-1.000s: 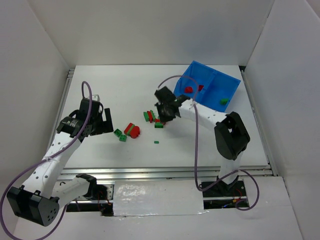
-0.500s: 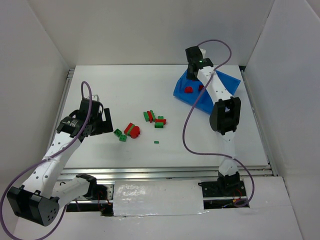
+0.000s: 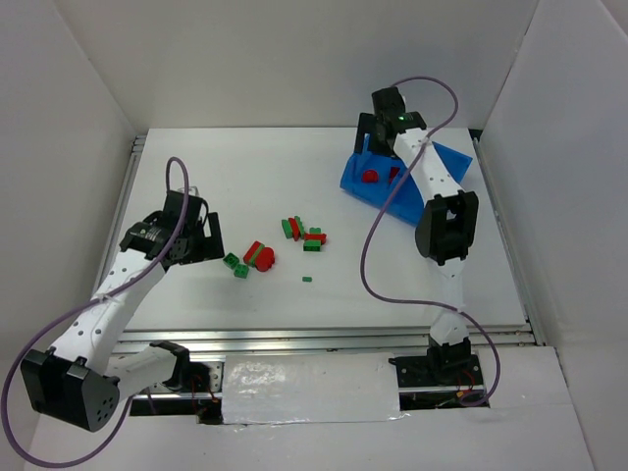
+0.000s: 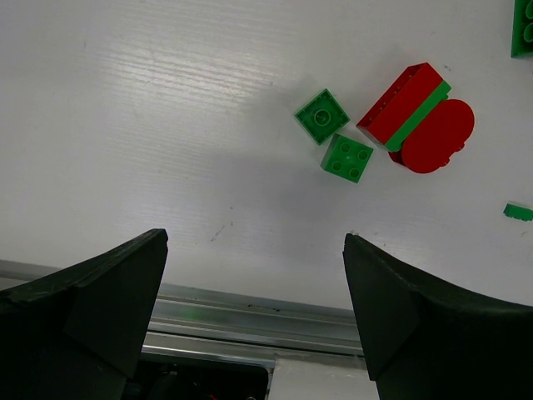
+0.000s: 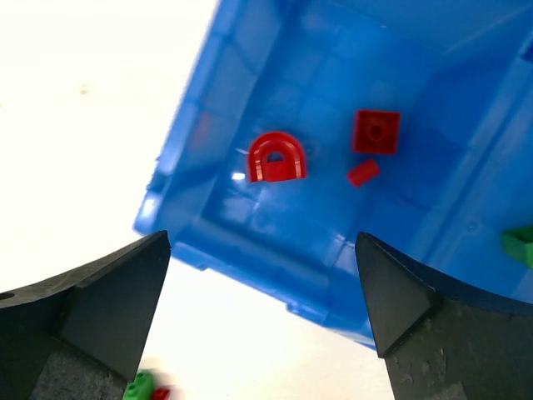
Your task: Sort the legos into containers by color
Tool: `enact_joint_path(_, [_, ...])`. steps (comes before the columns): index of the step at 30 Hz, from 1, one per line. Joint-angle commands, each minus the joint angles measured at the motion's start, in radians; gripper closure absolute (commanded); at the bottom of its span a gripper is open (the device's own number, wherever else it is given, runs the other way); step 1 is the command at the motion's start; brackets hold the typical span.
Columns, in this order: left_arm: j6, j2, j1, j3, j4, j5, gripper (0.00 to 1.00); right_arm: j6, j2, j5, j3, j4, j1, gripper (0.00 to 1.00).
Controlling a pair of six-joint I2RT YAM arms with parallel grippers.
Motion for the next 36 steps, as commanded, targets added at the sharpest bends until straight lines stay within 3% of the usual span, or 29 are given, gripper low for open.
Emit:
enact_joint_path(1, [0.007, 0.014, -0.005, 0.022, 0.033, 0.005, 0.0, -0.014, -0.063, -0.025, 0.021, 0.021, 0.013, 0.01])
enact_joint_path(5, [0.007, 0.027, -0.005, 0.021, 0.032, 0.008, 0.0, 0.026, -0.076, -0.063, 0.031, -0.028, 0.033, 0.01])
enact_joint_path(10, [-0.01, 0.007, -0.005, 0.01, 0.05, -0.013, 0.0, 0.15, -0.387, 0.053, -0.483, 0.107, 0.302, 0.0])
enact_joint_path(12, [-0.023, -0.002, -0.005, 0.004, 0.053, -0.024, 0.0, 0.201, -0.46, 0.034, -0.699, 0.151, 0.383, 0.0])
enact_joint_path(15, [-0.036, -0.021, -0.005, -0.019, 0.061, -0.036, 0.0, 0.373, -0.55, 0.069, -0.87, 0.188, 0.542, 0.01])
enact_joint_path(16, [-0.04, -0.025, -0.005, -0.028, 0.061, -0.043, 0.01, 0.458, -0.55, 0.095, -0.891, 0.182, 0.617, 0.01])
enact_joint_path(21, [-0.039, -0.056, -0.005, -0.041, 0.075, -0.038, 0.0, 0.589, -0.436, 0.156, -0.898, 0.15, 0.733, 0.04])
enact_joint_path(30, [-0.027, -0.064, -0.008, -0.053, 0.09, -0.004, 0.01, 0.536, -0.302, 0.155, -0.867, 0.214, 0.737, 0.22])
enact_joint_path(36, [-0.019, -0.062, -0.008, -0.056, 0.095, 0.006, 0.0, 0.559, -0.279, 0.139, -0.889, 0.22, 0.737, 0.4])
